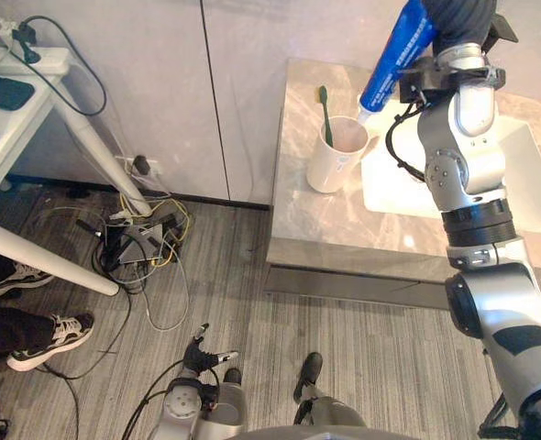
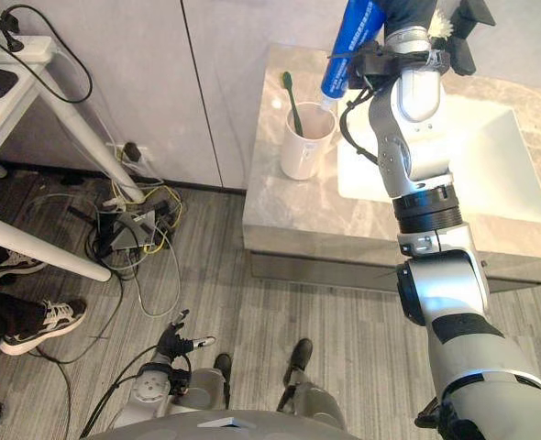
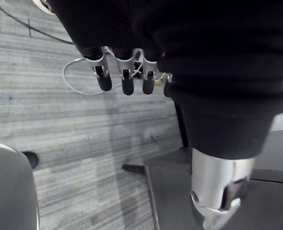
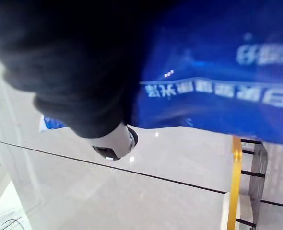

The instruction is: Organize washtable

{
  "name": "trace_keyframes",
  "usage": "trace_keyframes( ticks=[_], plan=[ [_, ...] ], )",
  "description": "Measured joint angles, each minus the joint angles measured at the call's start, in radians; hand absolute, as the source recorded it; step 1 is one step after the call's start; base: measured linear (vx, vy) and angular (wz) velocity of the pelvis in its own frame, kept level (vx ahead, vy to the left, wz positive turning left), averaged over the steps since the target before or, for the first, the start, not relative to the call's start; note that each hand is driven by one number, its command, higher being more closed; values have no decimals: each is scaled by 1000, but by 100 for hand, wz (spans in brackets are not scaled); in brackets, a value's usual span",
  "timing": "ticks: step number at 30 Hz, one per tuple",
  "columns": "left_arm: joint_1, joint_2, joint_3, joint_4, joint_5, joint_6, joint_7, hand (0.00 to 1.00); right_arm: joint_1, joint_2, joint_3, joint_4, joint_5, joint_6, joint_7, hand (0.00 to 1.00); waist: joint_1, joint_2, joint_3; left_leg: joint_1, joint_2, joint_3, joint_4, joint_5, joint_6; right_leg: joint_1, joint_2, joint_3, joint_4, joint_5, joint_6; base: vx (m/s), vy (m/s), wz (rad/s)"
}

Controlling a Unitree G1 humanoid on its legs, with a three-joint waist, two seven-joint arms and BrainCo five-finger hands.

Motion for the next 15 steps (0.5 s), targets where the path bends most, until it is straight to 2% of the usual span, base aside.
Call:
trace_keyframes(
  ticks=[15],
  plan=[
    [0,-4,7,3,1,1,-3,0,176,55,-1,-157,0,-5,39,100,-3,-2,-1,-3,0,-1,11,0,0,3,-1,0,0,-1,-1,0,0,0]
  ],
)
